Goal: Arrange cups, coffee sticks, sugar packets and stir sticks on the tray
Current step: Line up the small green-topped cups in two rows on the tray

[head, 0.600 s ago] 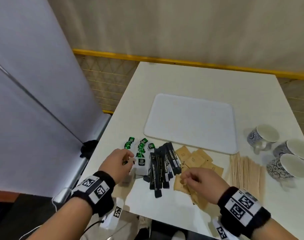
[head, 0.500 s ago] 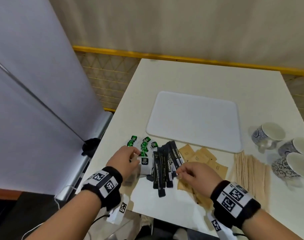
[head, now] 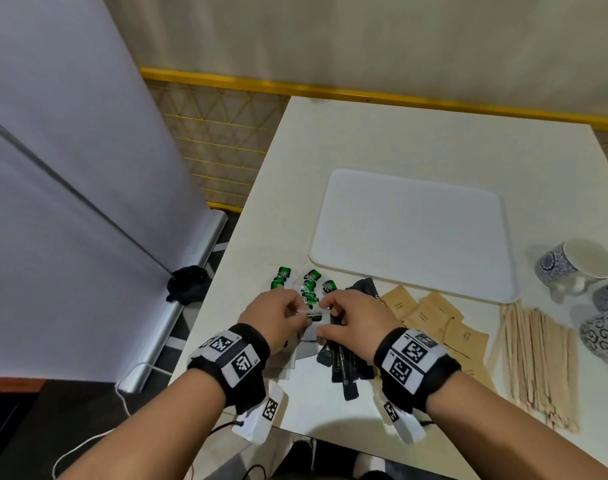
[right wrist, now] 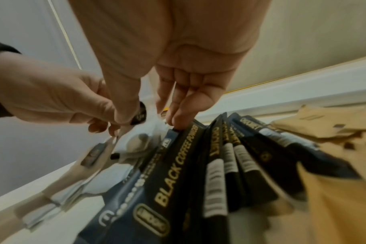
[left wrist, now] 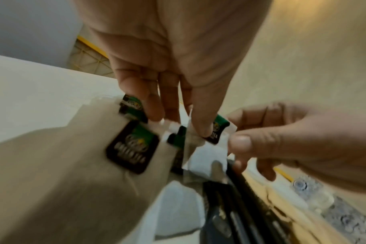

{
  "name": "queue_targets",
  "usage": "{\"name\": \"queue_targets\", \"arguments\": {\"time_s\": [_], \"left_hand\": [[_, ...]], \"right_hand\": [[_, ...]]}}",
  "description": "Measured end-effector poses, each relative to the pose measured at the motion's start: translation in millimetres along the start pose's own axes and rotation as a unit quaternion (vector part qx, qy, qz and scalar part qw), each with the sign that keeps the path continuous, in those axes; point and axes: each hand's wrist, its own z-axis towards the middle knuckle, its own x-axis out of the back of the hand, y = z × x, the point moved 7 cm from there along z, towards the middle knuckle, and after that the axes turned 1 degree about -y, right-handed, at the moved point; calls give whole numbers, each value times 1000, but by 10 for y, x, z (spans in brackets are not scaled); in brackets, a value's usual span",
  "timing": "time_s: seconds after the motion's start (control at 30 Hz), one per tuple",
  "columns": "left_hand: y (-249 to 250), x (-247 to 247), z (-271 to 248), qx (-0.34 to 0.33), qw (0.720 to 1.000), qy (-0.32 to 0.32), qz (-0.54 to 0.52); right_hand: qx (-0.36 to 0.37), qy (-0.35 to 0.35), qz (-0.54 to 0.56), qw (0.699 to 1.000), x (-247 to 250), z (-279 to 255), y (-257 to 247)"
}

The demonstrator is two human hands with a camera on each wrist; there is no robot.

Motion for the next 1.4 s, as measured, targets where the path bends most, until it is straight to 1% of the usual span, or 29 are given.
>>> {"name": "queue_targets", "arguments": {"time_s": [0.13, 0.2, 0.27, 0.37, 0.43, 0.47, 0.53, 0.67, 0.87, 0.93, 1.07, 1.17, 1.27, 1.4], "left_hand": [[1, 45, 26, -15, 991, -17, -130], [7, 64, 63, -11, 982, -24, -186], [4, 106, 97, 5, 969, -21, -245], [-19, 156, 155, 39, 939, -29, -341], [2, 160, 186, 51, 927, -46, -370], [16, 154, 203, 57, 921, -53, -381], [45, 148, 232, 69, 911, -60, -401], [41, 141, 311, 97, 901, -53, -419], [52, 188, 429, 104, 889, -39, -444], [22, 235, 507, 103, 896, -30, -431], [-9, 399, 733, 91, 916, -11, -390], [14, 539, 954, 81, 922, -3, -379], [76, 630, 1189, 73, 925, -6, -373], [229, 677, 1496, 70, 926, -14, -372]], "right_hand": [[-4, 27, 50, 998, -4, 72, -32], [-7, 44, 75, 996, 26, 106, -46], [-23, 60, 127, 990, 46, 150, -7], [-69, 71, 238, 966, 50, 216, 116], [-88, 65, 312, 944, 50, 245, 153], [-92, 59, 335, 936, 52, 259, 156], [-95, 48, 354, 929, 49, 290, 160], [-102, 48, 360, 926, 39, 358, 240], [-132, 102, 363, 917, 175, 417, 435], [-124, 117, 358, 918, 254, 466, 462], [-111, 136, 315, 933, 498, 690, 478], [-103, 158, 269, 944, 750, 947, 490], [-121, 180, 214, 953, 1003, 1218, 551], [-155, 189, 183, 952, 1291, 1601, 693]]}}
